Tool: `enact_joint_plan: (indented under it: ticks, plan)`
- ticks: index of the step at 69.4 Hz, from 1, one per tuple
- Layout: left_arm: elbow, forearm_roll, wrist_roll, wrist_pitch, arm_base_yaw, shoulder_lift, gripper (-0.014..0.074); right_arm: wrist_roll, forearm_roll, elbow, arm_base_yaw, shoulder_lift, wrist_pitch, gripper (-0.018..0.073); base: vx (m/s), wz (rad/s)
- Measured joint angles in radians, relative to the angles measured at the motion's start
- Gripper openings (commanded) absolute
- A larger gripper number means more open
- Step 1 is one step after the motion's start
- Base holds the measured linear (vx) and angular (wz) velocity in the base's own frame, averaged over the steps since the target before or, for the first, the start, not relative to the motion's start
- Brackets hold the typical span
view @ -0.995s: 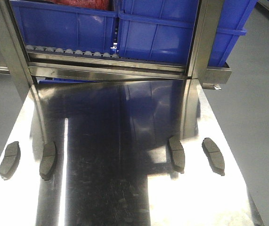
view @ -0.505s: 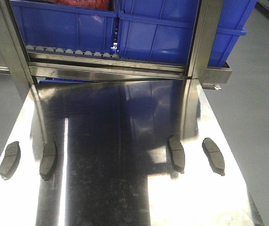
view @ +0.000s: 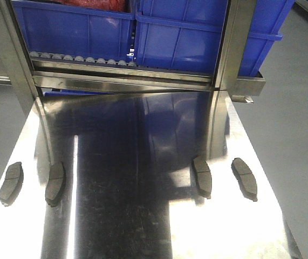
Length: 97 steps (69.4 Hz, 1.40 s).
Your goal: Move and align brake pads A on conveyor
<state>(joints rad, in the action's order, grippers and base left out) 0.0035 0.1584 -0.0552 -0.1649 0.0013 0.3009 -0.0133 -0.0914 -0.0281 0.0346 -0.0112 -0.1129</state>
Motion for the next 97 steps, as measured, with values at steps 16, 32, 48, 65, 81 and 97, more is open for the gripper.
enact_joint_plan:
  ticks: [16,32,48,65,81,97]
  plan:
    - [-0.337,-0.001,0.000,0.362,0.000,0.088,-0.0006,0.000,0.000,0.000,0.000,0.000,0.000,-0.0001,0.00,0.00]
    - [-0.518,-0.003,0.000,0.551,0.000,0.214,0.0017,0.000,0.000,0.000,0.000,0.000,0.000,-0.0001,0.00,0.00]
    - [-0.522,-0.003,0.000,0.579,0.000,0.217,0.0390,0.000,0.000,0.000,0.000,0.000,0.000,-0.0001,0.00,0.00]
    - [-0.522,-0.013,-0.001,0.594,0.000,0.218,0.0659,0.000,0.000,0.000,0.000,0.000,0.000,-0.0001,0.00,0.00]
    - [-0.539,-0.087,-0.001,0.601,0.000,0.284,0.0631,0.000,0.000,0.000,0.000,0.000,0.000,-0.0001,0.00,0.00]
    - [-0.689,-0.132,-0.056,0.662,0.000,0.593,0.0629,0.000,0.000,0.000,0.000,0.000,0.000,-0.0001,0.00,0.00]
